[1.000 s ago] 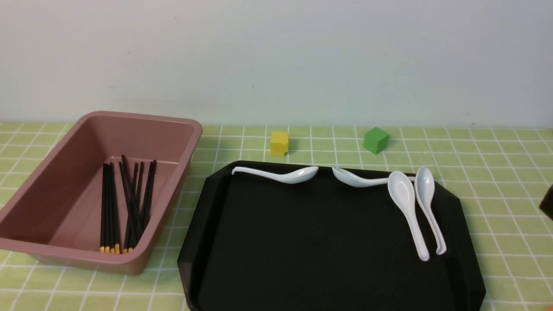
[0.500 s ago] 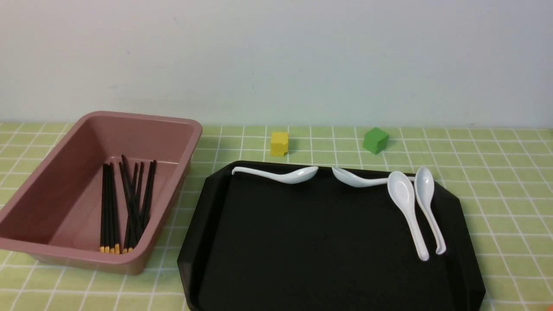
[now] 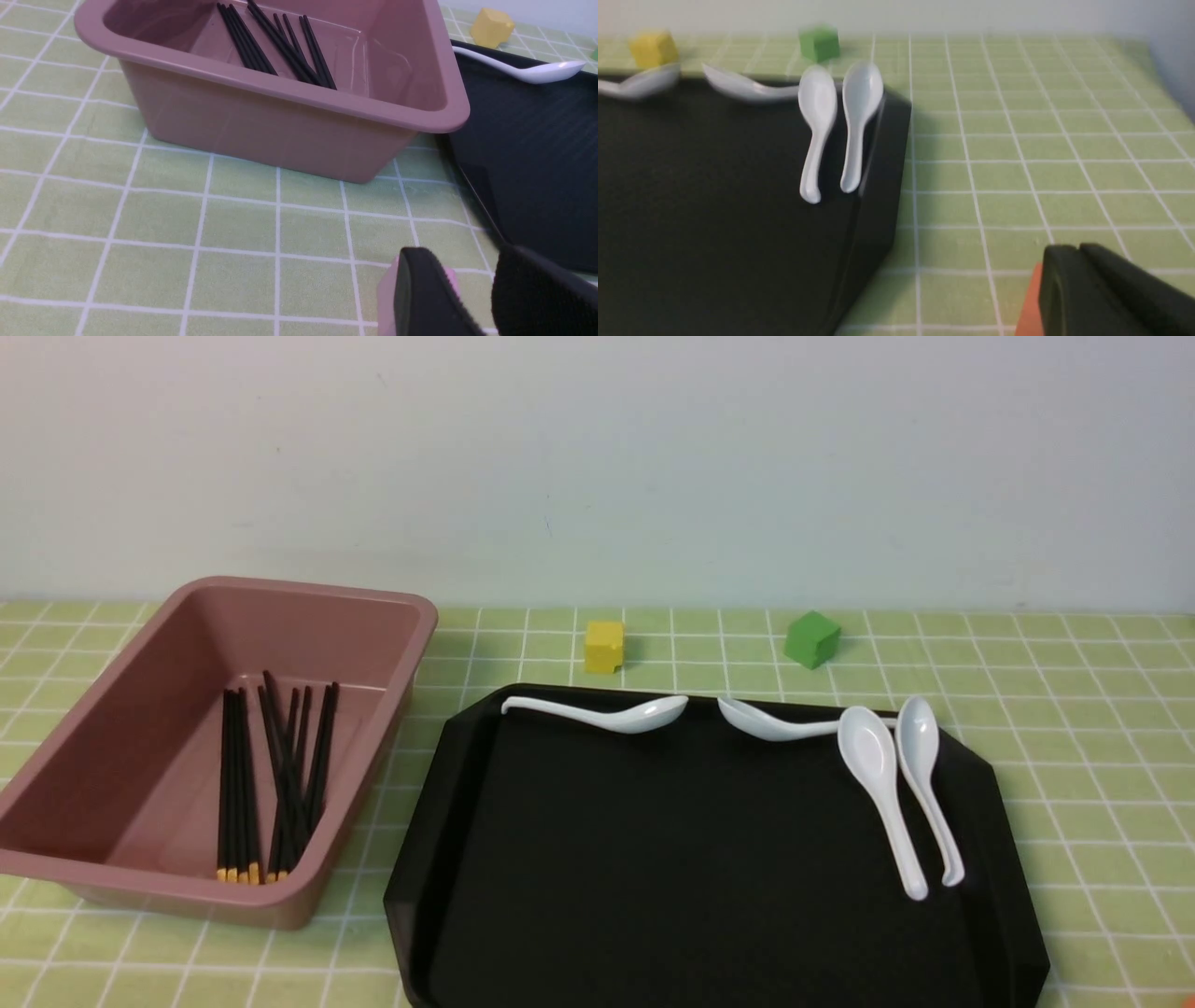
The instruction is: On green tablecloth take chopsticks from black tray and put them in box.
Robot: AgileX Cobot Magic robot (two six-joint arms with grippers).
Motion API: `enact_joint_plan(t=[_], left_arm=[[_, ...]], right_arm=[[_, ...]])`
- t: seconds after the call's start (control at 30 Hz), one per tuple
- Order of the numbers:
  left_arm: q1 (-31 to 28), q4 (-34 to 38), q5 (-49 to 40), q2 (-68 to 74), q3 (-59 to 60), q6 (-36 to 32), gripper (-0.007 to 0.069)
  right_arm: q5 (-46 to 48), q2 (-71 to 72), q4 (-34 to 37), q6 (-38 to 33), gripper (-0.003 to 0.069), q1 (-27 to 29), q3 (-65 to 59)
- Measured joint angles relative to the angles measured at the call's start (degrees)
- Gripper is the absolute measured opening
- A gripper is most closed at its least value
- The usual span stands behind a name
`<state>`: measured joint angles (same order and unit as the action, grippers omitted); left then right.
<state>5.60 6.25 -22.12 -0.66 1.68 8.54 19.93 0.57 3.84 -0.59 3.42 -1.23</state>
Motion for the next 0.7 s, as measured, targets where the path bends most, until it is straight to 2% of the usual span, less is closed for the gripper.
enact_joint_plan(t=[0.7], left_arm=[[0.00,0.00,0.00,0.00,0.00,0.00,0.0239]], right_arm=[[0.86,0.00,0.00,-0.04,0.0076,0.00,0.14]])
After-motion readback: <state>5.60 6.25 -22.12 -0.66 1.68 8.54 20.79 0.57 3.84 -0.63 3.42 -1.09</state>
